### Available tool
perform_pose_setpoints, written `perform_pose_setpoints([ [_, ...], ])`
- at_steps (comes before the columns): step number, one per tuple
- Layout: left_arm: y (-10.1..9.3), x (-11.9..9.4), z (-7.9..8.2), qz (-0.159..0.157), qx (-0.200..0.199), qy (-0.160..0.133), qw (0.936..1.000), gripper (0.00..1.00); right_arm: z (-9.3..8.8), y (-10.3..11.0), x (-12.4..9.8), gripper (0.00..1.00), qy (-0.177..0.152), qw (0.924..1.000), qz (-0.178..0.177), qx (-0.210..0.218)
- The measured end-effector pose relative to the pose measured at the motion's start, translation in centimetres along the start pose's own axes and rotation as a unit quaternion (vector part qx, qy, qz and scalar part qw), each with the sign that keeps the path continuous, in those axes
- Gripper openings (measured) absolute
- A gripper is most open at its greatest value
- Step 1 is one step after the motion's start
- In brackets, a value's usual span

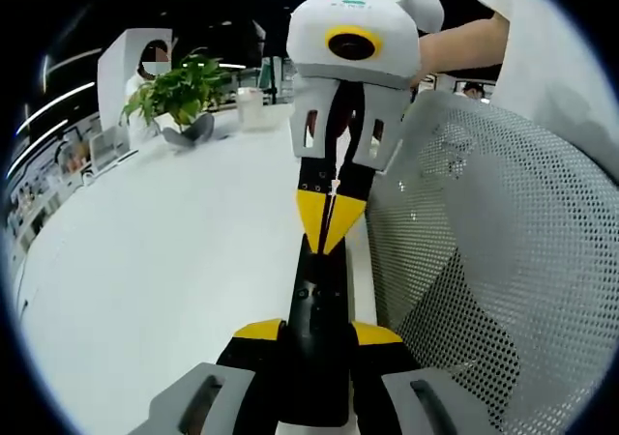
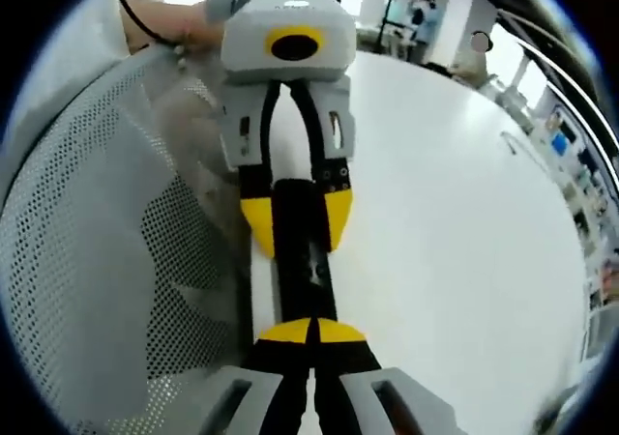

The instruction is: Press the specified remote control buttons in sequence, fully releasing each button before pressing the next.

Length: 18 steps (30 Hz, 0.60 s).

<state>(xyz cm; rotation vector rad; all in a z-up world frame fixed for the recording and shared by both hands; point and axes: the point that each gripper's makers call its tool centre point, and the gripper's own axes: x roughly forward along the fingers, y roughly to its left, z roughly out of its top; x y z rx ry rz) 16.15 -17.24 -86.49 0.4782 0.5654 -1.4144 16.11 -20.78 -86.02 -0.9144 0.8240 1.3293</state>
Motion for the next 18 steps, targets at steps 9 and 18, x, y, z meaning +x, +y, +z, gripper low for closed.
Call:
perform_pose_setpoints([
  [9,0.03,0.03,0.05,0.001,-0.001,0.001,1.0000,0.25,-0.05,-0.15,0.31,0.00,0.070,0.9948,0.012,-0.073],
  [18,0.06,0.05,0.01,0.002,-0.001,0.001,1.0000,0.25,-0.23,-0.28,0.12,0.00,0.055,0.9979,0.021,-0.027],
])
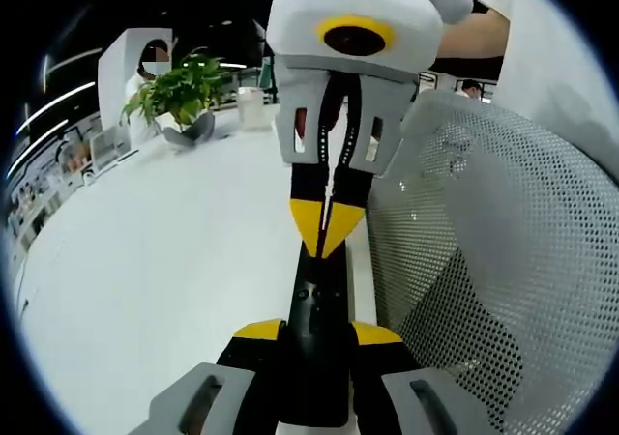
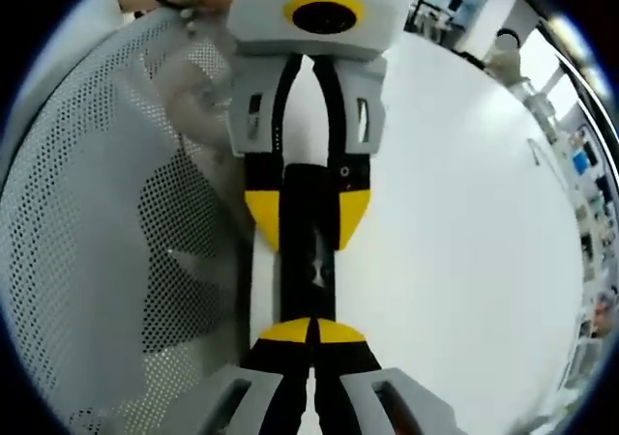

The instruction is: Press the specified remote control buttons in sequence, fully releasing each button before pressing the next.

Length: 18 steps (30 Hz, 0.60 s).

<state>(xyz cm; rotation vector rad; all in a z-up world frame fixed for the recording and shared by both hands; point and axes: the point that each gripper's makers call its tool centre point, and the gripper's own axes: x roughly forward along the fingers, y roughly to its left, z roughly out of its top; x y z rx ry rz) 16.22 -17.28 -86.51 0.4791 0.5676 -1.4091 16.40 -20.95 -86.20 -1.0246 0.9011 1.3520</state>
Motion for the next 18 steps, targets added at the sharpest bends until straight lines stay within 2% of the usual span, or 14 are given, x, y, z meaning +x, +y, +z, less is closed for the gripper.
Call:
perform_pose_setpoints([
  [4,0.02,-0.01,0.01,0.001,-0.001,-0.001,1.0000,0.25,0.18,-0.03,-0.10,0.00,-0.053,0.9983,-0.012,0.019],
  [5,0.02,-0.01,0.01,0.000,-0.001,-0.001,1.0000,0.25,0.28,-0.01,-0.14,0.00,-0.081,0.9963,-0.017,0.022],
  [7,-0.01,-0.01,0.02,0.000,-0.001,-0.001,1.0000,0.25,0.26,-0.02,-0.27,0.00,-0.113,0.9927,-0.020,0.036],
  [10,-0.01,0.02,0.02,-0.001,0.000,-0.001,1.0000,0.25,0.20,-0.05,-0.40,0.00,-0.158,0.9838,-0.020,0.082],
  [12,-0.01,0.03,0.05,-0.001,-0.001,-0.002,1.0000,0.25,0.21,-0.10,-0.39,0.00,-0.169,0.9810,-0.019,0.093],
  [16,-0.01,0.03,0.04,-0.001,-0.001,-0.002,1.0000,0.25,0.63,0.02,-0.29,0.00,-0.165,0.9833,-0.010,0.075],
  [18,-0.02,0.02,0.03,-0.001,-0.002,-0.002,1.0000,0.25,0.94,-0.03,-0.24,0.00,-0.168,0.9825,0.007,0.081],
])
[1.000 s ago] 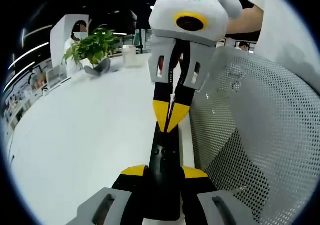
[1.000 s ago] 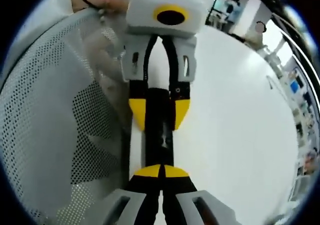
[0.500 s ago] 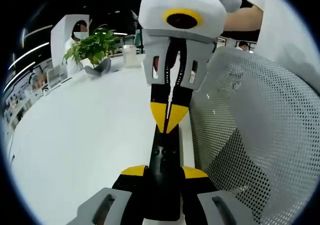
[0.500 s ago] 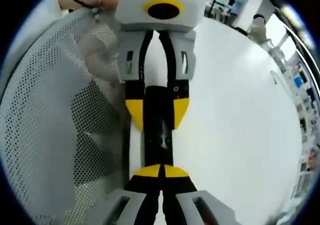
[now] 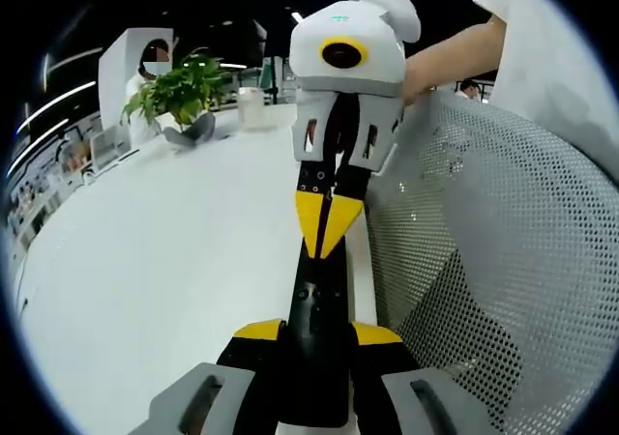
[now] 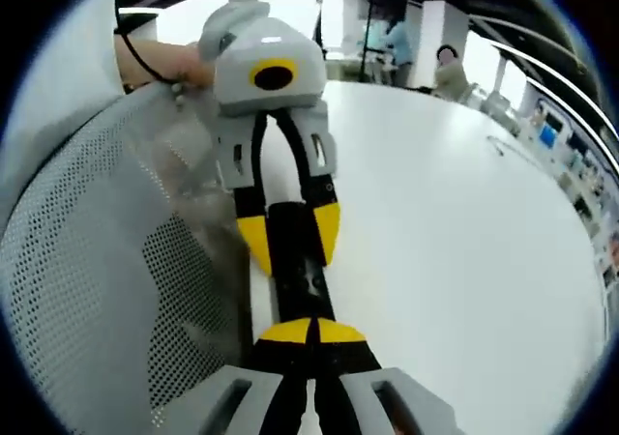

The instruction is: Press the specified remote control buttons in sequence, fully releasing each button before pressing the next.

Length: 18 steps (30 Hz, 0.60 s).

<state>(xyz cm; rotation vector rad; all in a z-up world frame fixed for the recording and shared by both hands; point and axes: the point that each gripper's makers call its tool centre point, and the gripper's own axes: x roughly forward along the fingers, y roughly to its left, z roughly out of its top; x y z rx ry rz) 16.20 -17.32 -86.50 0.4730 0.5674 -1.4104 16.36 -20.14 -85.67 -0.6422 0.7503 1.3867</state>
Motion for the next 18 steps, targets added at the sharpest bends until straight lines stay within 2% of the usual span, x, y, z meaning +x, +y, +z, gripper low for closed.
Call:
perform_pose_setpoints([
  [3,-0.02,-0.01,0.02,0.000,0.000,0.001,1.0000,0.25,0.21,0.17,0.24,0.00,0.003,0.9999,0.015,-0.005],
  [7,-0.01,-0.01,0.01,0.000,0.002,0.001,1.0000,0.25,0.22,0.52,0.33,0.00,0.029,0.9979,0.022,-0.053],
  [10,-0.02,-0.03,0.03,0.000,0.002,0.000,1.0000,0.25,0.30,0.51,0.44,0.00,0.049,0.9968,0.023,-0.059],
  [13,-0.03,-0.02,0.03,0.000,0.002,0.000,1.0000,0.25,0.21,0.47,0.52,0.00,0.081,0.9941,0.030,-0.064],
  [16,-0.04,-0.02,0.03,0.000,0.002,0.000,1.0000,0.25,0.11,0.44,0.64,0.00,0.128,0.9882,0.037,-0.075],
  [18,-0.05,-0.01,0.02,-0.001,0.002,0.000,1.0000,0.25,0.18,0.43,0.76,0.00,0.148,0.9855,0.038,-0.073],
])
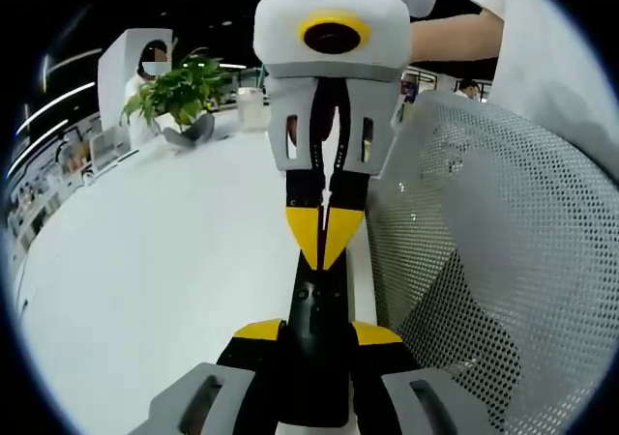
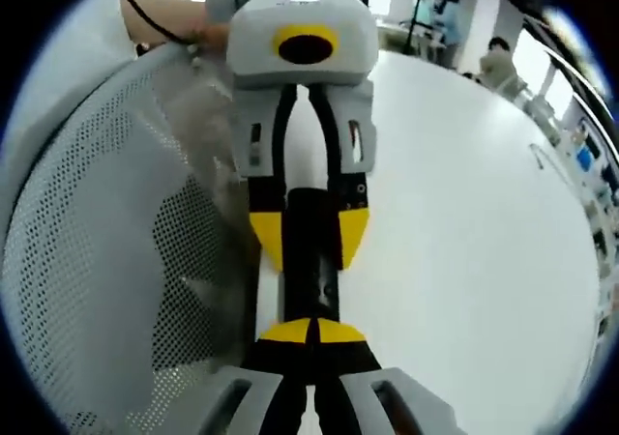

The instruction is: Press the specified remote control buttons in sequence, fully releasing each button before pressing the next.

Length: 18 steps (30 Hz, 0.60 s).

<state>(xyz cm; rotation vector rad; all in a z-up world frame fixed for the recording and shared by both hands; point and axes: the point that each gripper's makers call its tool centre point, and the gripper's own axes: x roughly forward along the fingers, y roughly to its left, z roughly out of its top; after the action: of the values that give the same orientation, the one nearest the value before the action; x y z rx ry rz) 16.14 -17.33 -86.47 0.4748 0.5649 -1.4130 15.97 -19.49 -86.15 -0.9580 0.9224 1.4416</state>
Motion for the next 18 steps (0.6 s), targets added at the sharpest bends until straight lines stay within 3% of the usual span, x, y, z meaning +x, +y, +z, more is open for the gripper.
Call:
perform_pose_setpoints([
  [6,-0.01,-0.01,-0.02,0.000,0.000,0.000,1.0000,0.25,-0.16,-0.07,-0.09,0.00,-0.005,0.9997,0.003,0.023],
  [8,-0.01,-0.01,-0.01,0.000,-0.001,0.000,1.0000,0.25,-0.07,-0.10,-0.12,0.00,-0.033,0.9980,-0.001,0.053],
  [10,-0.02,-0.03,0.00,0.000,-0.001,0.000,1.0000,0.25,-0.01,-0.27,-0.23,0.00,-0.074,0.9915,-0.012,0.106],
  [12,-0.03,-0.03,-0.02,0.000,-0.001,0.001,1.0000,0.25,0.08,-0.50,-0.42,0.00,-0.125,0.9725,-0.023,0.195],
  [13,-0.03,-0.03,-0.04,-0.001,-0.001,0.001,1.0000,0.25,0.10,-0.64,-0.50,0.00,-0.150,0.9589,-0.028,0.239],
  [14,-0.02,-0.03,-0.04,0.000,-0.001,0.001,1.0000,0.25,0.10,-0.66,-0.53,0.00,-0.160,0.9552,-0.029,0.248],
  [15,-0.02,-0.03,-0.05,0.000,-0.001,0.001,1.0000,0.25,0.16,-0.69,-0.62,0.00,-0.190,0.9407,-0.029,0.280],
  [17,-0.02,-0.03,-0.05,0.000,0.000,0.001,1.0000,0.25,0.39,-0.61,-0.70,0.00,-0.214,0.9257,-0.021,0.311],
  [18,-0.02,-0.03,-0.04,0.000,-0.002,0.000,1.0000,0.25,0.82,0.07,-0.58,0.00,-0.229,0.9168,0.002,0.327],
])
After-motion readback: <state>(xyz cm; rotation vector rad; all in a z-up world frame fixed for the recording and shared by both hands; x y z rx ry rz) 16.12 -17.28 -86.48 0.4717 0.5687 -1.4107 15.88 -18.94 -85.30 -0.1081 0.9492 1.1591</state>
